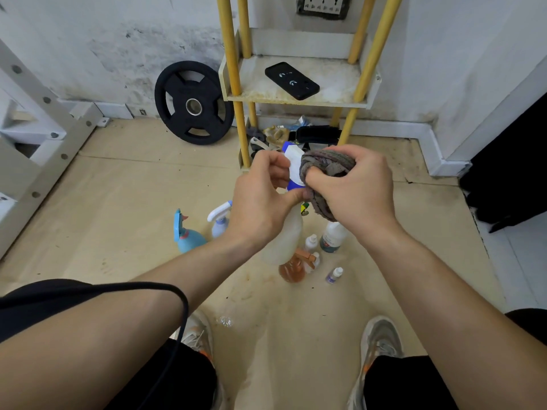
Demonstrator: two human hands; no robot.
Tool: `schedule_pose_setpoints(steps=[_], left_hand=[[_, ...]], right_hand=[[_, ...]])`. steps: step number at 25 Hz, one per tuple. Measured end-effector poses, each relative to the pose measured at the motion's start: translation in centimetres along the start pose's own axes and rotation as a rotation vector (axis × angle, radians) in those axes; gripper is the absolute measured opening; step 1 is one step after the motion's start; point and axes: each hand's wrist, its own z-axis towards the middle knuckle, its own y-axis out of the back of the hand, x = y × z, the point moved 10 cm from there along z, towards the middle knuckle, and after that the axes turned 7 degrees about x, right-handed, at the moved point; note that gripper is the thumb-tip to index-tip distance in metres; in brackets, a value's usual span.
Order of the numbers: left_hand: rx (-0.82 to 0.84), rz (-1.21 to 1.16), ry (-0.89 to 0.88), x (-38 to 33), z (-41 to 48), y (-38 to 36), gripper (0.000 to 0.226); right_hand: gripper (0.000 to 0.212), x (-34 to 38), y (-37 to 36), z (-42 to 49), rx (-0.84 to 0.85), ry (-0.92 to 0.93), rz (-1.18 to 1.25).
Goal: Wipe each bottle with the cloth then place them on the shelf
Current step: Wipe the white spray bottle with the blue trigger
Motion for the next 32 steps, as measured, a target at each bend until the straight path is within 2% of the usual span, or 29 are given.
schedule_pose_setpoints(steps=[3, 5, 7, 11, 15, 20, 22, 25, 27, 32], left_hand=[[0.021, -0.176, 0.046, 1.2, 1.0, 0.5, 0.039], [0.086, -0.283, 0.046, 1.4, 1.5, 0.5, 0.035], [0.153, -0.347, 0.032, 1.1, 1.8, 0.3, 0.035], [0.249, -0.413, 0.016, 0.7, 1.6, -0.8, 0.034], [0.266, -0.459, -0.024, 0.1, 1.5, -1.1, 0.033], [0.248, -0.508, -0.044, 0.1, 1.8, -0.3, 0.034], [0.25, -0.495, -0.036, -0.2, 1.8, -0.2, 0.03], [0.264, -0.453, -0.03, -1.0, 1.6, 0.0, 0.029], [0.265, -0.441, -0.03, -1.2, 1.4, 0.0, 0.031], [0.217, -0.453, -0.005, -0.4, 1.2, 0.5, 0.033]], right_hand=[[0.005, -1.2, 0.5, 0.6, -0.004, -0.081, 0.325], [0.005, -1.4, 1.5, 0.8, -0.051, -0.082, 0.364], [0.009, -0.9, 1.9, 0.8, -0.081, -0.039, 0.323], [0.026, 0.7, 2.0, 0.6, -0.141, 0.121, 0.057], [0.016, 3.4, 2.5, -1.1, -0.257, 0.293, -0.066], [0.019, 5.2, -1.1, -2.5, -0.04, 0.473, -0.235], [0.018, 4.8, -0.2, -2.0, -0.075, 0.449, -0.229], [0.017, 2.8, 2.9, -0.4, -0.228, 0.274, -0.134], [0.013, 1.9, 3.2, -0.2, -0.243, 0.22, -0.107], [0.025, 4.2, 0.8, -1.3, -0.119, 0.421, -0.274]])
